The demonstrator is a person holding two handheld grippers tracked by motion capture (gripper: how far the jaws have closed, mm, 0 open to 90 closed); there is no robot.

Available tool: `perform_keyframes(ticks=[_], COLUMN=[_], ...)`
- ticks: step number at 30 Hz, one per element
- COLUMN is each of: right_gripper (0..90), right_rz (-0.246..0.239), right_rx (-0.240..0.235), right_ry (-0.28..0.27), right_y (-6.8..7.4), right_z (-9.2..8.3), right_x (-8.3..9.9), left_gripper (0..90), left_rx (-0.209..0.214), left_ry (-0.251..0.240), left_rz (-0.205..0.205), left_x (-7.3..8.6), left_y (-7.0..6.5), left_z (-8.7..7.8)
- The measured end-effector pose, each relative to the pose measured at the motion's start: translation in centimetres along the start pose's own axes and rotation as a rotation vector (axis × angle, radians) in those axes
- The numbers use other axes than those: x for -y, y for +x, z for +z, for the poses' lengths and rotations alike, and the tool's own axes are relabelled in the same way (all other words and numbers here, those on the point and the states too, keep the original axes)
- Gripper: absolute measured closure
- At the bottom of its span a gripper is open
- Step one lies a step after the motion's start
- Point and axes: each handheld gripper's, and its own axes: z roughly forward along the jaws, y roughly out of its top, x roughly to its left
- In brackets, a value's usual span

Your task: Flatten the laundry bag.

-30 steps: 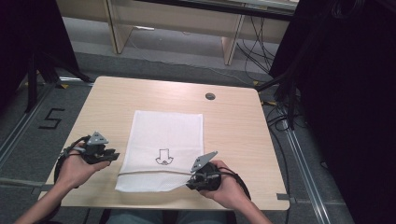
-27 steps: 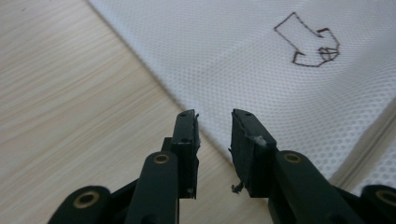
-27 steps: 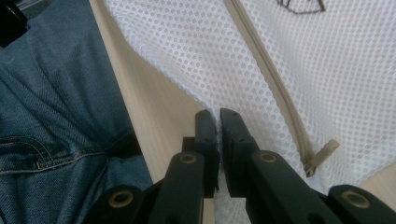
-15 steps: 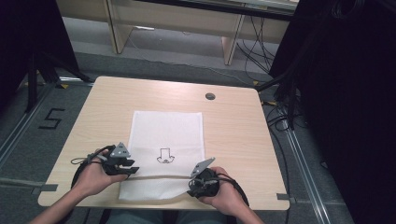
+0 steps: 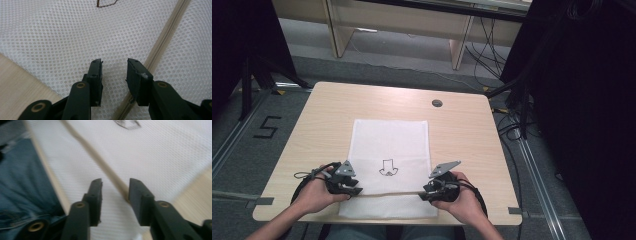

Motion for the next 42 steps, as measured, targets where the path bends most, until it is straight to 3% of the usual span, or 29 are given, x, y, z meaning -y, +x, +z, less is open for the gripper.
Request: perform_keyframes(ticks=[6,7,8,12,16,18,20,22,25,27,29,30,35,37,40,42], right_gripper=[89.9,90.0,90.0,90.0,90.0,90.0,90.0,90.0,90.0,90.0,90.0,90.0,89.1,86.4,81.5,79.0], right_rz=[0.036,0.044,0.046,0.048,0.039,0.067,0.063,0.058,0.040,0.062,0.039,0.063,0.073,0.090,0.127,0.158], right_rx=[0.089,0.095,0.096,0.103,0.094,0.096,0.097,0.113,0.135,0.139,0.149,0.141,0.139,0.152,0.199,0.217], right_ry=[0.102,0.106,0.102,0.076,0.101,0.127,0.147,0.149,0.164,0.175,0.170,0.171,0.148,0.122,0.042,-0.005], right_y=[-2.8,-3.2,-3.6,-3.9,-3.9,-3.7,-3.6,-3.5,-3.3,-3.0,-3.2,-3.1,-3.3,-3.4,-3.8,-4.1], right_z=[0.8,1.0,1.4,1.9,2.6,2.7,2.8,2.8,2.7,2.7,2.7,2.7,2.6,2.3,1.2,0.6], right_x=[0.9,0.8,0.7,0.1,0.1,0.2,0.3,0.4,0.4,0.4,0.4,0.4,0.5,0.5,0.6,0.8], left_gripper=[64.9,65.0,65.3,65.5,65.7,65.8,65.8,65.8,66.0,66.3,66.3,66.2,64.5,63.7,61.6,60.1], left_rx=[0.003,-0.001,0.001,-0.013,-0.029,-0.034,-0.037,-0.024,-0.031,-0.041,-0.032,-0.025,-0.032,-0.044,-0.013,-0.019], left_ry=[0.010,0.022,0.012,0.015,0.014,0.005,0.010,-0.003,-0.004,-0.003,-0.010,-0.010,-0.014,-0.020,-0.069,-0.110], left_rz=[-0.011,0.013,-0.009,-0.002,0.011,0.007,0.008,-0.008,-0.001,0.004,-0.007,-0.012,-0.005,0.019,-0.013,-0.027], left_x=[0.0,-0.1,-0.1,-0.3,-0.5,-0.5,-0.6,-0.7,-0.8,-0.7,-0.7,-0.7,-0.7,-0.7,-0.9,-1.1], left_y=[-0.1,0.1,0.0,0.0,0.1,0.1,0.1,0.0,-0.1,-0.1,0.0,0.0,0.1,0.2,0.2,0.3], left_z=[0.3,0.3,0.4,0.5,0.6,0.8,0.8,1.0,1.0,1.0,1.0,1.1,1.1,0.9,0.6,0.2])
